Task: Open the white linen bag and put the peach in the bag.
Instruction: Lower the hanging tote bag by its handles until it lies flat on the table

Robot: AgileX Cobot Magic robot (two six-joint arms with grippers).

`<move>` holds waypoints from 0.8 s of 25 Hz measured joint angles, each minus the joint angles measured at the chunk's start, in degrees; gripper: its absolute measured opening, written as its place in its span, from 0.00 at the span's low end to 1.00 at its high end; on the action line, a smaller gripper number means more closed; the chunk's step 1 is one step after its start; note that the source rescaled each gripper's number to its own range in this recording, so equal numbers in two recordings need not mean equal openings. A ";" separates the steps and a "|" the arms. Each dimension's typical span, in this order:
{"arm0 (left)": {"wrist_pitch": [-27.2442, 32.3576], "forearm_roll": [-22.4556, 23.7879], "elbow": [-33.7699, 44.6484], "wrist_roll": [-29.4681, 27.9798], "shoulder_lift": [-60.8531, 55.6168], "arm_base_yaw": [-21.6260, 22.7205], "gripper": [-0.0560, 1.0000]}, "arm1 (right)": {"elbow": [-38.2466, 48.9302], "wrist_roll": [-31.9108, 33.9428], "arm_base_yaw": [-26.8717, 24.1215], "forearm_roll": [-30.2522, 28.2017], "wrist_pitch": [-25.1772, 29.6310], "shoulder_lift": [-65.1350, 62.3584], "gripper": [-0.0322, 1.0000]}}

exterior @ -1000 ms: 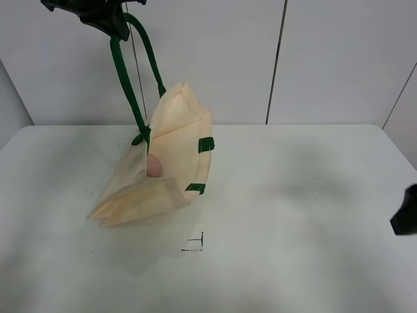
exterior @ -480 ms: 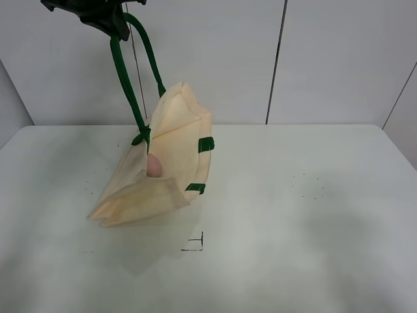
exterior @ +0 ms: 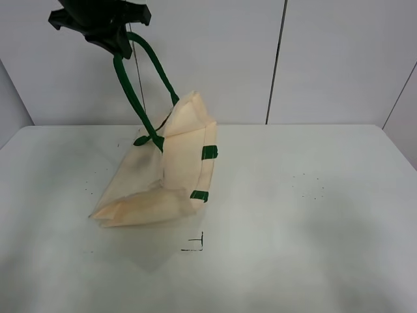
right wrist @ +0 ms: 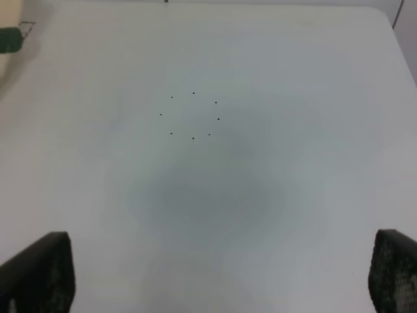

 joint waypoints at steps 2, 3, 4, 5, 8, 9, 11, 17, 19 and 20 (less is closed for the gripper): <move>-2.88 -0.06 3.73 0.00 -0.05 0.00 0.05 | 0.00 0.00 0.00 0.00 0.00 0.00 1.00; -4.63 -0.12 6.05 0.00 -0.05 0.00 0.05 | 0.00 0.00 0.00 0.00 0.00 0.00 1.00; -6.43 -0.55 8.52 0.00 -0.05 0.00 0.05 | 0.00 0.00 0.00 0.00 0.00 0.00 1.00; -8.03 -0.55 10.68 0.00 -0.05 0.00 0.05 | 0.00 0.00 0.00 0.00 0.00 0.00 1.00; -13.86 -2.49 18.55 0.00 -0.05 0.00 0.05 | 0.00 0.00 0.00 -0.06 0.00 0.00 1.00; -16.23 -3.21 20.99 0.00 -0.05 0.00 0.05 | 0.00 0.00 0.00 -0.06 0.00 0.00 1.00; -19.49 -4.61 25.01 0.39 -0.05 0.00 0.06 | 0.00 0.00 0.00 -0.06 0.00 0.00 1.00; -25.48 -6.56 31.08 3.12 -0.05 0.00 0.65 | 0.00 -0.07 0.00 -0.06 0.00 0.00 1.00; -25.99 -6.56 31.18 3.46 -0.05 0.00 0.83 | 0.00 -0.07 0.00 -0.06 0.00 0.00 1.00; -26.18 -6.33 31.18 3.53 -0.05 0.00 0.88 | 0.00 -0.07 0.00 -0.06 0.00 0.00 1.00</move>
